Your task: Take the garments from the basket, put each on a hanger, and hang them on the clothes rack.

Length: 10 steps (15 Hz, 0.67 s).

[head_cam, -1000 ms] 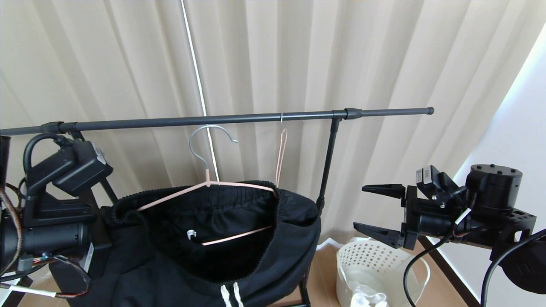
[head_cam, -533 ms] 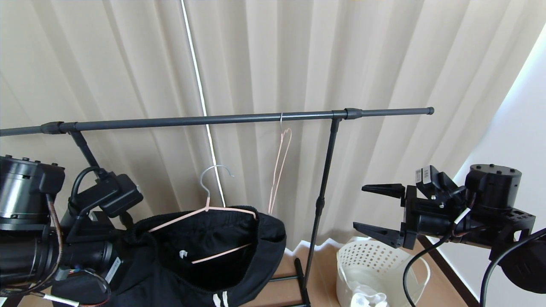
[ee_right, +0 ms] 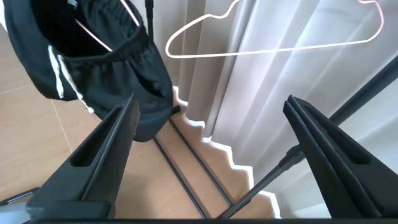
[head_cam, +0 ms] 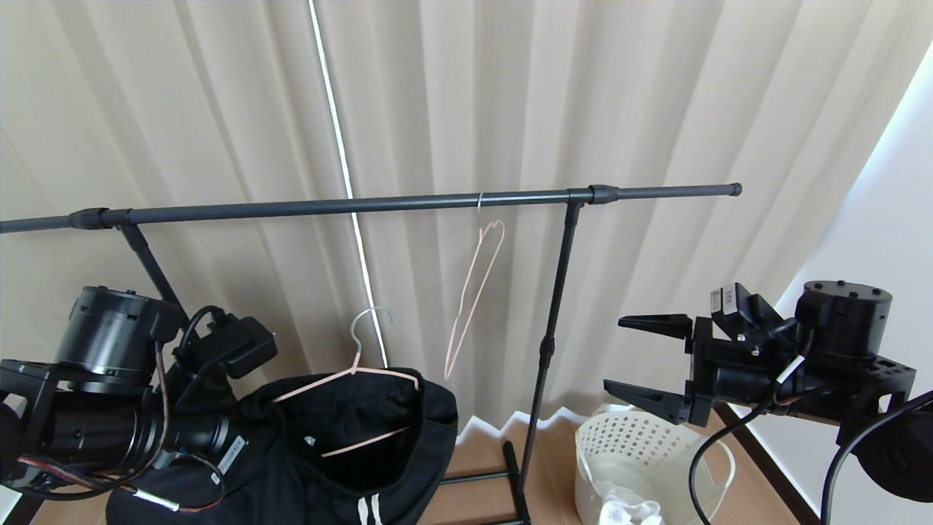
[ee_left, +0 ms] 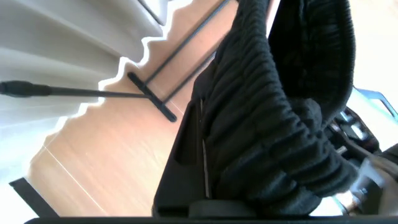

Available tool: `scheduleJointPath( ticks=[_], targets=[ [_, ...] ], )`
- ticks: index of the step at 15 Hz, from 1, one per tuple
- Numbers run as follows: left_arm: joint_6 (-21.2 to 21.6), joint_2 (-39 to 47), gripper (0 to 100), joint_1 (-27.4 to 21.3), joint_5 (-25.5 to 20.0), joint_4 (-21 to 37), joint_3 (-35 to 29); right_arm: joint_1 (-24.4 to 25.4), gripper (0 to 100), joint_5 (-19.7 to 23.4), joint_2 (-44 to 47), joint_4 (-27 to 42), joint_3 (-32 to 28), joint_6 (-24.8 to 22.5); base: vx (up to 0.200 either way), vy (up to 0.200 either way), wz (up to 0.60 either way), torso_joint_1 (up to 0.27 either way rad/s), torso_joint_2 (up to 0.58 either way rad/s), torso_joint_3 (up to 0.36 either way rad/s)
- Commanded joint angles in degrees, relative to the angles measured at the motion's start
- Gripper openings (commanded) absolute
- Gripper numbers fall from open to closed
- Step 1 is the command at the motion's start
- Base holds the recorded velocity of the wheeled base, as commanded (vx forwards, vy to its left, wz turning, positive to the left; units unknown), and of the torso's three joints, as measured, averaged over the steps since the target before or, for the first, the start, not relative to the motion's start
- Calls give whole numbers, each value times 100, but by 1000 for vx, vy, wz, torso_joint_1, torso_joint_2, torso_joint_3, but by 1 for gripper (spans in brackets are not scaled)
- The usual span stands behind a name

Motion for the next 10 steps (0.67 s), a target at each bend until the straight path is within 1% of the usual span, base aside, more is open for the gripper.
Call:
scheduleJointPath(
  ticks=[1,2,5,6,10],
  targets=[
    [-6,375,0,65,201,-211,129,2,100,2,-27,-2,-1,-2,0,0,0,0,0,0],
    [-23,568,0,73,482,-519,147,2,100,2,-35,-2,-1,-2,0,0,0,0,0,0],
    [-463,788,0,65,517,-1266,94,2,100,2,-27,-2,-1,-2,0,0,0,0,0,0],
    [-515,806,0,65,526,-1362,85,2,100,2,-27,-2,-1,-2,0,0,0,0,0,0],
    [-1008,902,0,65,544,-1863,-152,2,100,-7,-27,-2,-1,-2,0,0,0,0,0,0]
  ],
)
